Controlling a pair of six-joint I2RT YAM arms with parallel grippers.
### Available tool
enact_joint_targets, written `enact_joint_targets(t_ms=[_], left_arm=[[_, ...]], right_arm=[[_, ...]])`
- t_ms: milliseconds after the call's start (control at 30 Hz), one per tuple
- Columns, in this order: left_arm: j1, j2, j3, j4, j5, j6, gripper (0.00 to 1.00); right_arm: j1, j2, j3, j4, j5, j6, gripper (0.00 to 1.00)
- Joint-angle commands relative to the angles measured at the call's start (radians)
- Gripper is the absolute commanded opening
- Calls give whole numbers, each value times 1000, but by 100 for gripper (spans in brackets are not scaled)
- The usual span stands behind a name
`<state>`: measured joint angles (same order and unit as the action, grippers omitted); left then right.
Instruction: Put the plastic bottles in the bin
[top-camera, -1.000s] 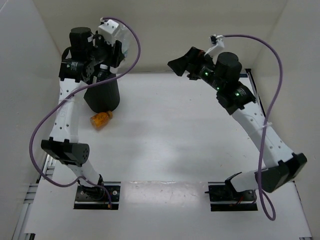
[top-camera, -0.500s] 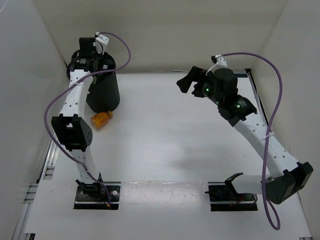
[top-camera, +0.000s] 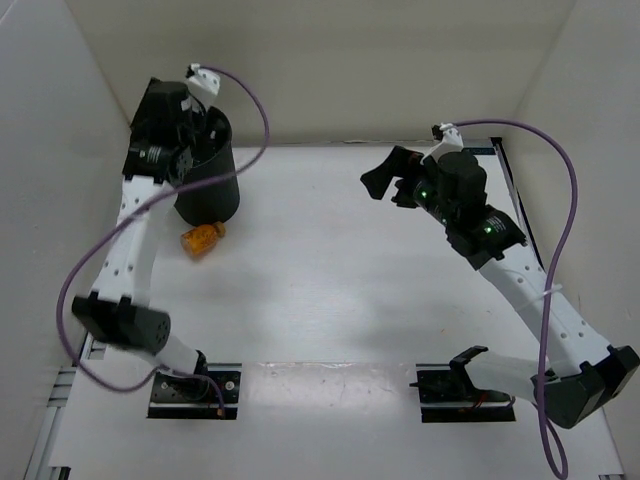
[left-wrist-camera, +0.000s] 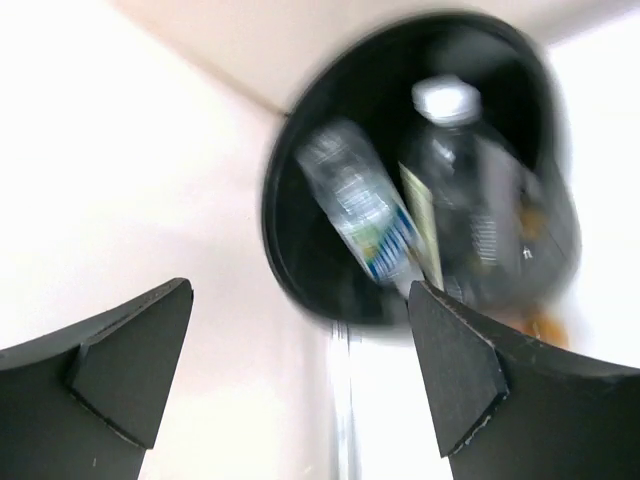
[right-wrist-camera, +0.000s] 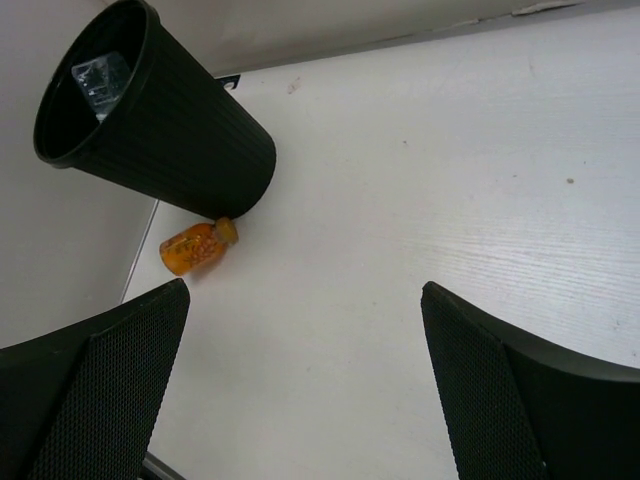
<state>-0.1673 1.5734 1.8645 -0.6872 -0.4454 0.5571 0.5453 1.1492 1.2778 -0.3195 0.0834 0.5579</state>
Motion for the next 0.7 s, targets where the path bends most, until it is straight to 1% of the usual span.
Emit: enact_joint_targets(t_ms=[0,33,67,100,133,167,200,233,267,367,433,500,533,567,600,633,667], left_arm=[[-110,-267,-267,-15,44,183,100],[-144,-332,-368,-15,63,254,100],[-208,-386,-536,-87,63,356,100],[-233,-454,-603,-141,73,377,100],[-253,-478,-663,-182,83,377,100],[-265,-498,-713,-227,106,344,100],[-265,-524,-802,-291,131,343,100],[-265,-524,-850,-291,131,333,100],[-265,-533,-931,-269,119,314,100],[-239,-484,-984,-154,108,287,100],[-230,-405,-999,-102,108,264,100],[-239,-316,-1043,-14,35,248,100],[-239,-290,-1057,29,-1,248,100],[-239,-267,-1058,76,-66,233,100],[-212,-242,-1058,134,-90,204,100],[-201,-187,-1021,144,-110,182,100],[-190,-159,-996,144,-143,159,100]], right_arm=[[4,-39,-41,-6,7,0,100],[4,-63,-52,-6,7,0,100],[4,-63,-64,-15,7,0,100],[4,-77,-87,-15,7,0,100],[4,-91,-98,-24,19,10,100],[4,-91,-109,-24,19,10,100],[4,-101,-118,-24,19,19,100],[4,-101,-118,-24,19,19,100],[4,-111,-132,-24,19,19,100],[4,-111,-153,-24,19,40,100],[13,-111,-164,-33,19,40,100],[13,-111,-191,-47,50,40,100],[13,-111,-192,-103,91,40,100],[13,-111,-207,-146,154,83,100],[-1,-97,-207,-208,220,112,100],[-16,-86,-218,-280,270,149,100],[-33,-71,-230,-434,327,186,100]])
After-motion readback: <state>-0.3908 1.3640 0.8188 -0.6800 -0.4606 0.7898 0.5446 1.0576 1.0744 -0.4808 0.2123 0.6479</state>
